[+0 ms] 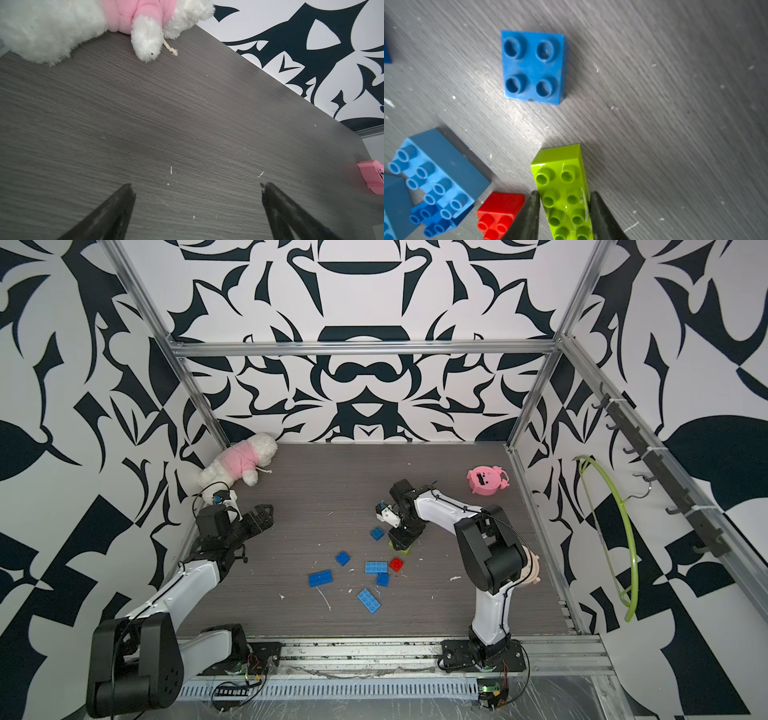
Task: Assemble a heart with lego
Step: Pick up the lego brick from the center of the board.
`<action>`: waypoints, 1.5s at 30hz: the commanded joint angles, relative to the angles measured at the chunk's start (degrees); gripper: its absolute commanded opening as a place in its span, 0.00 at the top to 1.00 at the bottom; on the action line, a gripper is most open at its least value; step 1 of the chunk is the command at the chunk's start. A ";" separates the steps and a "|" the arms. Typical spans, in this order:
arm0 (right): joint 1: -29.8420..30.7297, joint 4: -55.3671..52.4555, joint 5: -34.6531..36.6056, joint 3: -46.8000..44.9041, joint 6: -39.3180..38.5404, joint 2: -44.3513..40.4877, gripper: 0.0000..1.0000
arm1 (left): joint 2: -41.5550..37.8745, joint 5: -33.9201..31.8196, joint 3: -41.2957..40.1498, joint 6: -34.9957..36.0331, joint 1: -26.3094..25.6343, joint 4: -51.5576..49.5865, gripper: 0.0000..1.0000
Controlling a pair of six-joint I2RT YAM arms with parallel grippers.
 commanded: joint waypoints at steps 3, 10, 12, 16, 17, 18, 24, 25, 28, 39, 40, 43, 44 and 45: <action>0.37 0.52 0.68 0.41 0.65 -0.04 0.55 | 0.17 -0.07 0.91 0.06 0.10 -0.08 0.01; 0.43 1.37 0.79 0.24 0.93 -0.14 0.57 | 0.25 0.07 0.97 0.06 0.10 -0.17 0.01; 0.49 1.08 0.76 0.34 1.02 0.19 0.57 | 0.24 0.03 0.99 0.06 0.10 -0.19 0.01; 0.77 1.13 1.69 0.27 1.04 0.85 0.55 | 0.24 0.01 1.00 0.12 0.10 -0.22 0.01; 0.84 1.24 1.64 0.26 1.12 0.82 0.55 | 0.37 0.03 1.01 0.08 0.10 -0.18 0.01; 0.84 1.17 1.58 0.30 1.10 0.90 0.55 | 0.33 0.06 0.99 0.06 0.10 -0.23 0.01; 0.89 1.24 1.84 0.46 1.35 0.92 0.62 | 0.32 0.05 0.99 0.15 0.10 -0.28 0.01; 0.91 1.24 1.76 0.52 1.35 0.83 0.62 | 0.33 0.00 0.99 0.15 0.10 -0.27 0.01; 0.93 1.20 1.30 0.68 1.65 -0.07 0.63 | 0.45 0.06 1.00 0.15 0.10 -0.29 0.01; 0.98 2.21 2.67 0.57 2.36 -1.22 0.55 | 0.53 0.06 1.08 0.15 0.05 -0.30 0.01; 0.97 2.21 2.79 0.69 2.36 -1.15 0.57 | 0.58 0.07 1.09 0.15 0.10 -0.34 0.01; 1.02 2.30 2.79 0.79 2.53 -0.86 0.62 | 0.44 0.01 1.08 0.15 0.06 -0.32 0.01; 1.01 2.19 2.78 0.87 2.51 -0.85 0.63 | 0.47 0.04 1.08 0.15 0.10 -0.27 0.01; 0.99 2.21 2.62 0.88 2.51 -0.93 0.65 | 0.45 0.06 1.08 0.15 0.10 -0.30 0.01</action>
